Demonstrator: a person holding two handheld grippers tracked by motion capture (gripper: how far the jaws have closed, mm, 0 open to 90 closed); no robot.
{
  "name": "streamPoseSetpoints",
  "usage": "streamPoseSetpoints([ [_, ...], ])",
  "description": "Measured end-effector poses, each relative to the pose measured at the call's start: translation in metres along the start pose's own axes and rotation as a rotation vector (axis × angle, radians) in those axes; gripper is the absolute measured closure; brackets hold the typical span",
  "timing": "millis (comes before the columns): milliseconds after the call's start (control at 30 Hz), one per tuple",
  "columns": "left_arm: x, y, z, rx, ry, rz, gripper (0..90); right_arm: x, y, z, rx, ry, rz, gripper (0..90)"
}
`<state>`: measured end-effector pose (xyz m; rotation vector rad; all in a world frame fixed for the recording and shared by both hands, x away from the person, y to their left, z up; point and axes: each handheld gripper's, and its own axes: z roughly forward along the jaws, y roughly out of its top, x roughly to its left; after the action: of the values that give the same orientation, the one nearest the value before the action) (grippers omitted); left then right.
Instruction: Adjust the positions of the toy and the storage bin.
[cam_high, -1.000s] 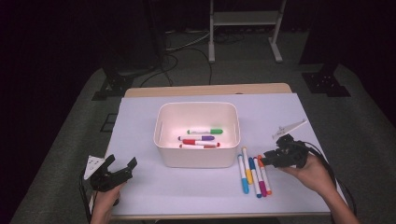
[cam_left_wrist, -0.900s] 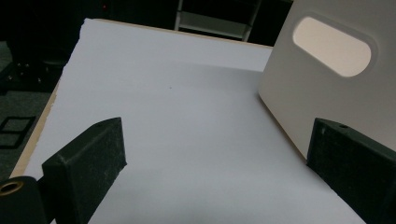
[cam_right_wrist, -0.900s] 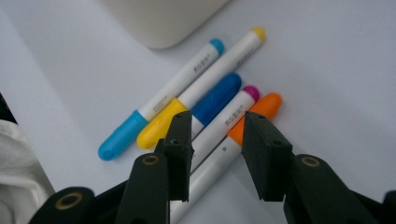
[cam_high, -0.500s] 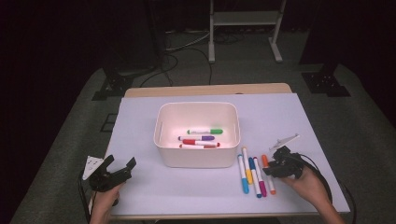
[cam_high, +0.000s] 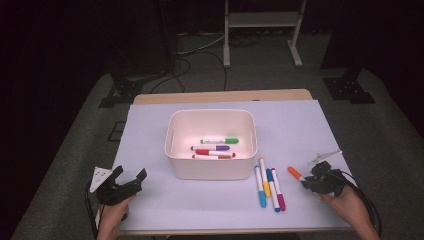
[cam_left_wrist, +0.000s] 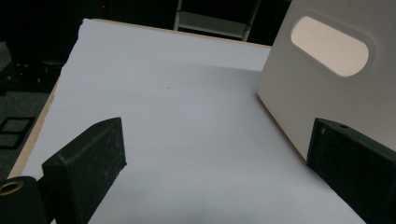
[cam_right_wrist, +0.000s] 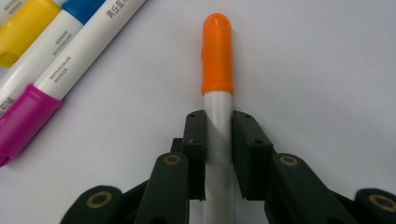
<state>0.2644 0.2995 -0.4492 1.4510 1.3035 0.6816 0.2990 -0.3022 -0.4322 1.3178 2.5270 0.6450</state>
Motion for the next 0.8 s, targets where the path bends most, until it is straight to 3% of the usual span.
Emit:
streamPoseSetpoints([
  [200,0.001,0.0,0.0,-0.002,0.002,-0.001,3.2,-0.009,0.002,-0.002,0.017,0.061,0.021,75.7],
  [367,0.001,0.0,0.0,0.001,0.002,0.002,3.2,-0.01,0.005,-0.008,0.0,0.104,0.019,75.6],
  [400,0.0,0.0,0.0,0.001,0.001,0.004,3.2,-0.009,0.009,-0.015,-0.011,0.129,0.015,75.7],
  [567,0.0,0.0,0.0,0.002,0.002,0.007,3.2,-0.008,0.019,-0.029,-0.044,0.162,0.0,75.6],
  [600,0.0,0.0,0.0,0.003,0.002,0.008,3.2,-0.008,0.026,-0.039,-0.062,0.178,-0.011,75.7],
  [800,-0.001,0.0,0.001,0.004,0.0,0.012,3.2,-0.004,0.05,-0.062,-0.088,0.196,-0.061,75.7],
])
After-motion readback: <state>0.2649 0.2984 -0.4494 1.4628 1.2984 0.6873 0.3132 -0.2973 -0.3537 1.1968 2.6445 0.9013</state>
